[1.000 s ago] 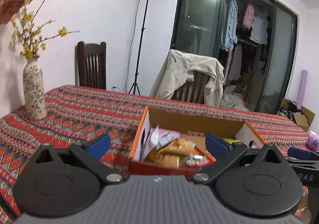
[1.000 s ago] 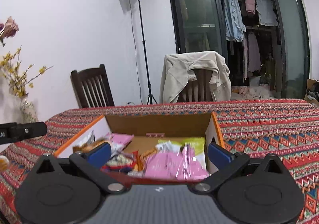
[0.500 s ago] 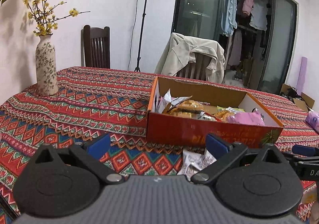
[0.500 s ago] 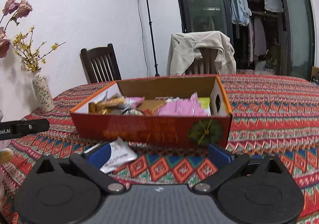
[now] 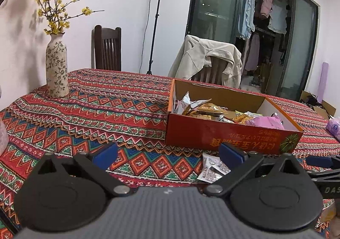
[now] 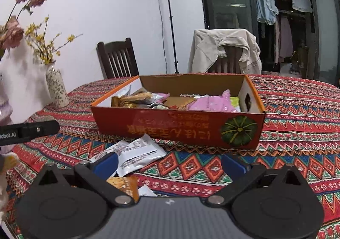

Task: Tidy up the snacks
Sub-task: 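Withdraw both tools from the box toward the white packets on the table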

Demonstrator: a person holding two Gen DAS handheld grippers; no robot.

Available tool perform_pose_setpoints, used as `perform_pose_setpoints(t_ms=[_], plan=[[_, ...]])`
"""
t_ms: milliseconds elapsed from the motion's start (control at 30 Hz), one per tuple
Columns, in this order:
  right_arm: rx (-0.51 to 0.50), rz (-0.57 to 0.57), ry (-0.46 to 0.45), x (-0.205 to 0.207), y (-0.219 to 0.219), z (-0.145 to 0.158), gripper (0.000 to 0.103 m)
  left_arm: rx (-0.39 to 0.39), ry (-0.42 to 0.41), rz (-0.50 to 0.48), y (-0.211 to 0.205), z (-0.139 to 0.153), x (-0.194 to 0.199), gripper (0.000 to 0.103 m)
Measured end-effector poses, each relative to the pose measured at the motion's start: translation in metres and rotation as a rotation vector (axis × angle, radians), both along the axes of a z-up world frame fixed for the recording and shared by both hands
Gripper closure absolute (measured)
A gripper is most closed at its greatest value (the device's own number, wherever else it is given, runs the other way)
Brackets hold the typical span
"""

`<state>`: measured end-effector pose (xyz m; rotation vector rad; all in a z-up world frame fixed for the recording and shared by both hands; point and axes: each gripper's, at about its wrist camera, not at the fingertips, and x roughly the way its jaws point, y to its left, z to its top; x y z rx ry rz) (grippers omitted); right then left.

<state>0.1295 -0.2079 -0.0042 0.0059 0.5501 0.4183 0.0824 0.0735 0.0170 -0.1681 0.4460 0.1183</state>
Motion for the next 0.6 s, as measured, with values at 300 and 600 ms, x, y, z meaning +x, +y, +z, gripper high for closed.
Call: perform_pose_setpoints(t_ms=[300,600], plan=[[-0.058,-0.005,0.099,0.03,0.041,-0.005,0.0,-0.025,0.014,0.037,0.022,-0.007,-0.003,0.0],[-0.121,-0.092,0.159,0.078,0.079,-0.013,0.0,-0.054,0.022,0.063,0.038,-0.012,-0.006,0.0]])
